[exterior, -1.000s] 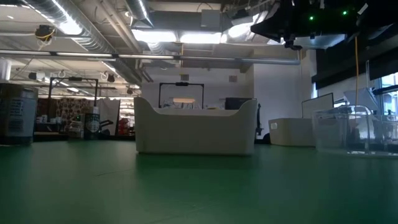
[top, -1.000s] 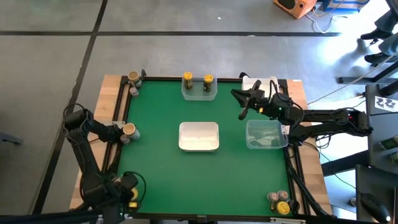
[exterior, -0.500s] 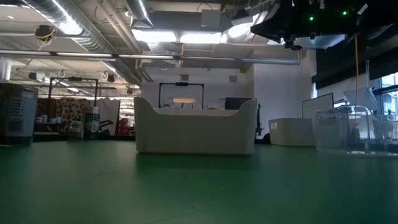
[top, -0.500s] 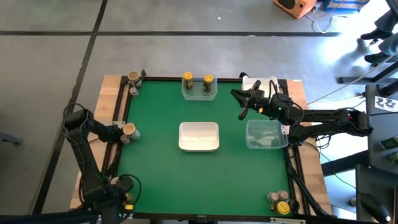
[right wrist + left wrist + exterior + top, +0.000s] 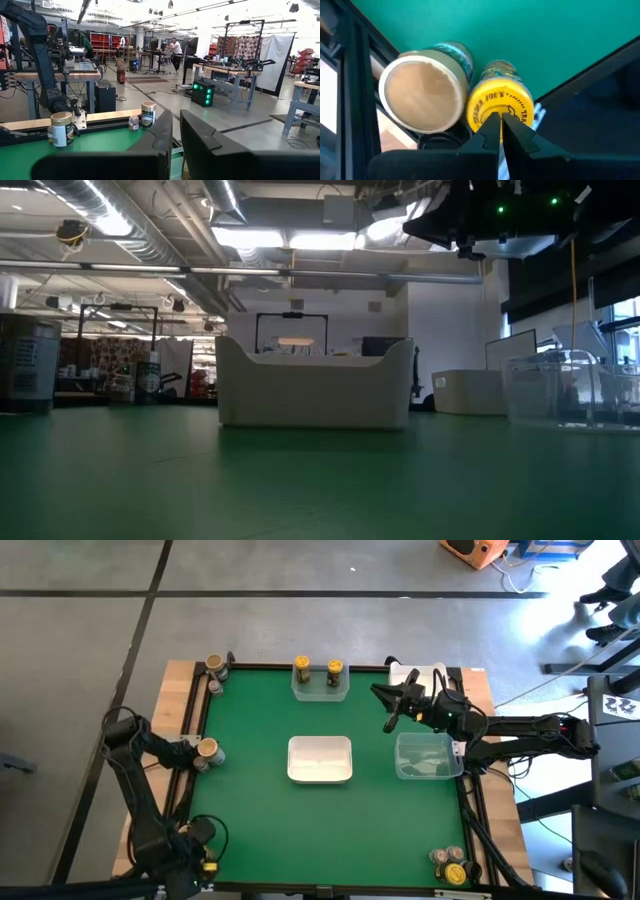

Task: Sort spices by type
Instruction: Put the left yellow seasoning bottle into the top transparent bin

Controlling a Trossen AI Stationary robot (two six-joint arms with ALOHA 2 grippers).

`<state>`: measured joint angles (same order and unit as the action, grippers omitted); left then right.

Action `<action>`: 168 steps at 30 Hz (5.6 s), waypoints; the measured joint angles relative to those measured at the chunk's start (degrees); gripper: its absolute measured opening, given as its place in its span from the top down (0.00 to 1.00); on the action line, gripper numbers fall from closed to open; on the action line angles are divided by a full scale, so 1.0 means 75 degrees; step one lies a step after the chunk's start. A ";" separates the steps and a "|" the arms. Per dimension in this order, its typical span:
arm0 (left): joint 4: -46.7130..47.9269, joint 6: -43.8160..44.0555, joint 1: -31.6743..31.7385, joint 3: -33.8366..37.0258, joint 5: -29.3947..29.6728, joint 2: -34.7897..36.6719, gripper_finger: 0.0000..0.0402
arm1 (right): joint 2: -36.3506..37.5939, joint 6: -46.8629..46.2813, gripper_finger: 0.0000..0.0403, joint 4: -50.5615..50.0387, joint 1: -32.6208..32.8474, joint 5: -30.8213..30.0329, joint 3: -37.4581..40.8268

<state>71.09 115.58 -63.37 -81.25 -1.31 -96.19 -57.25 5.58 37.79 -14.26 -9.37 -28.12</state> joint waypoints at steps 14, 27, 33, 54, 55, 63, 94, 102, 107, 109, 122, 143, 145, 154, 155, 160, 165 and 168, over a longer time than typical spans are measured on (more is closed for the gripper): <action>-0.0022 0.0186 0.0127 -0.0097 0.0001 0.0045 0.58 | 0.0000 0.0000 0.90 -0.0043 0.0000 0.0000 0.0003; -0.0508 0.1904 0.0079 0.0027 -0.0002 0.0065 0.32 | 0.0000 0.0000 0.90 -0.0050 0.0000 0.0003 0.0003; -0.0565 0.1865 0.0035 0.0305 -0.0002 0.0024 0.32 | 0.0000 0.0000 0.90 -0.0121 0.0000 0.0003 0.0003; -0.0978 0.1784 -0.0017 0.0615 -0.0001 -0.0013 0.32 | -0.0001 0.0000 0.90 -0.0123 0.0000 0.0003 0.0003; -0.1080 0.1789 -0.0017 0.0705 -0.0011 -0.0014 0.32 | 0.0000 0.0000 0.90 -0.0124 0.0000 0.0003 0.0003; -0.1733 0.1792 -0.0017 0.1285 0.0010 -0.0019 0.32 | 0.0000 0.0000 0.90 -0.0145 0.0000 0.0003 0.0003; -0.1311 -0.1557 0.1615 0.1383 0.0106 0.0389 0.48 | -0.0003 -0.0085 0.90 -0.0288 0.0000 0.0020 0.0003; -0.0457 -0.4528 0.3390 0.1032 0.0626 0.0692 0.48 | -0.0003 -0.0085 0.90 -0.0231 0.0000 0.0033 0.0003; -0.0338 -0.6638 0.4705 0.0586 0.0969 0.0724 0.48 | -0.0003 -0.0082 0.90 -0.0229 -0.0003 0.0044 0.0003; -0.0341 -0.7460 0.5219 0.0385 0.1024 0.0724 0.48 | -0.0003 -0.0062 0.90 -0.0165 -0.0003 0.0044 0.0003; -0.0090 -1.1862 0.8519 -0.1706 0.1209 0.0726 0.48 | -0.0003 0.0178 0.90 -0.0835 -0.0003 -0.0008 0.0003; -0.1465 -1.4680 1.2172 -0.2047 0.1382 -0.0218 0.47 | -0.0003 0.1931 0.90 -0.0250 -0.0003 -0.0017 -0.0003; -0.1493 -1.4731 1.2312 -0.2047 0.1377 -0.0418 0.47 | -0.0003 0.2075 0.90 -0.0222 -0.0003 -0.0017 -0.0003; -0.0921 -1.5028 1.2622 -0.3013 0.1373 -0.1365 0.47 | -0.0003 0.2299 0.90 -0.0250 -0.0003 -0.0023 -0.0003; -0.0934 -1.5053 1.2622 -0.3187 0.1351 -0.1474 0.47 | -0.0003 0.2302 0.90 -0.0253 -0.0003 -0.0023 -0.0003; -0.0687 -1.5077 1.2675 -0.4225 0.0831 -0.2231 0.47 | -0.0003 0.2317 0.90 -0.0253 -0.0003 -0.0026 -0.0003; -0.0019 -1.5232 1.2724 -0.4977 0.0676 -0.3007 0.47 | -0.0003 0.2319 0.90 -0.0253 -0.0003 -0.0029 -0.0003; 0.0053 -1.5300 1.2727 -0.5022 0.0687 -0.3288 0.47 | -0.0003 0.2323 0.90 -0.0255 -0.0003 -0.0032 -0.0003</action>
<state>71.49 0.83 32.08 -118.91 3.84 -120.85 -57.28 23.00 35.88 -14.28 -9.61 -28.14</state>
